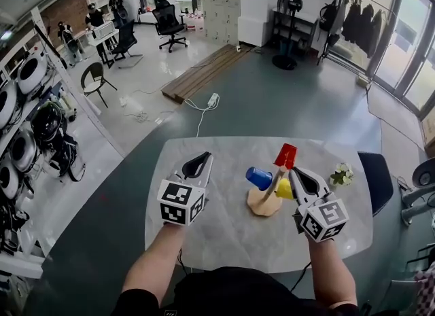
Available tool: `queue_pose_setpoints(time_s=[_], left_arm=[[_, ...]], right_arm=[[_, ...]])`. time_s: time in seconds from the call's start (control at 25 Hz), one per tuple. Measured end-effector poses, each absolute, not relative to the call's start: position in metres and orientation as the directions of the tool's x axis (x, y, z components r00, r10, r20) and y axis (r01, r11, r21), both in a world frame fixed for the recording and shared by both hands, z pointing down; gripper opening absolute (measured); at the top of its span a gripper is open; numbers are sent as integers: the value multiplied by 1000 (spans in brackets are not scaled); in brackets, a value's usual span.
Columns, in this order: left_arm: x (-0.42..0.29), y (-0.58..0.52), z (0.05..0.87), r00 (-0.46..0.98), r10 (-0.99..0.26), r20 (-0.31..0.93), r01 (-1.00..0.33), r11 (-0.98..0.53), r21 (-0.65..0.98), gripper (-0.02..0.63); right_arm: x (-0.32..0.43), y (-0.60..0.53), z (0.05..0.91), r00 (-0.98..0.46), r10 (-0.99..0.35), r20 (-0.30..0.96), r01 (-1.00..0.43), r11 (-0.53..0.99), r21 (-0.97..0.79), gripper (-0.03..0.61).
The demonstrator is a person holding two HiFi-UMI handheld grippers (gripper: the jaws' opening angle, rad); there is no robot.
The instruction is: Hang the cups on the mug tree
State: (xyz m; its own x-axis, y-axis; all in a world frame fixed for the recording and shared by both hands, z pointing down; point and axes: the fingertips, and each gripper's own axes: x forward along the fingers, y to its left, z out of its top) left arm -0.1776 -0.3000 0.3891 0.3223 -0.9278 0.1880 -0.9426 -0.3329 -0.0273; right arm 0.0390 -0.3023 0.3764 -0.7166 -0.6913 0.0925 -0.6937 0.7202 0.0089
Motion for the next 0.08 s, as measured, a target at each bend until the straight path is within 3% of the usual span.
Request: queue_pose_setpoints(time_s=[0.08], left_arm=[[-178, -301, 384, 320, -930, 181, -943, -332, -38, 24]], right_arm=[[35, -306, 365, -722, -688, 79, -688, 725, 31, 9]])
